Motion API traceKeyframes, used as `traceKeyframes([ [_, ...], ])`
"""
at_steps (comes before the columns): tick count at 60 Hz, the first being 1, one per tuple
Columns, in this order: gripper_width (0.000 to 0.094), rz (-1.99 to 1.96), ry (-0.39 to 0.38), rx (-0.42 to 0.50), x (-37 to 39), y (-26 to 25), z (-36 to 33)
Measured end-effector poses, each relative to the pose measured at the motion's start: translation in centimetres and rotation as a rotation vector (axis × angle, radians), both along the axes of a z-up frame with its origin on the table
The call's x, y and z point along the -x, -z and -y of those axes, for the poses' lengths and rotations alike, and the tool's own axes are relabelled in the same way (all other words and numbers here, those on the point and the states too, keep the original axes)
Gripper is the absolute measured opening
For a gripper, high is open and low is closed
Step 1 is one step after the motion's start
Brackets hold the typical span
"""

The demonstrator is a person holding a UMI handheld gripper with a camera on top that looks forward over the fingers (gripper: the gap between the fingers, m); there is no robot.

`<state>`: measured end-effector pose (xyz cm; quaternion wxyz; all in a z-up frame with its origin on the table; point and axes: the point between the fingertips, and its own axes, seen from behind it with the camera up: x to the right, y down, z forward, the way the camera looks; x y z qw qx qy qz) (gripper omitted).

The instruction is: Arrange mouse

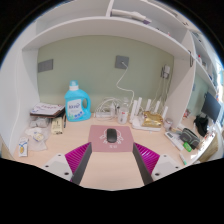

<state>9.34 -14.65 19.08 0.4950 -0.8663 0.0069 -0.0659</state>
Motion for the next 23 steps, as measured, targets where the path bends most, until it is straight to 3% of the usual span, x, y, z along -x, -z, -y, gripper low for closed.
traceKeyframes([
  [23,0.0847,0.007,-0.010,0.009,0.9,-0.8,3.4],
])
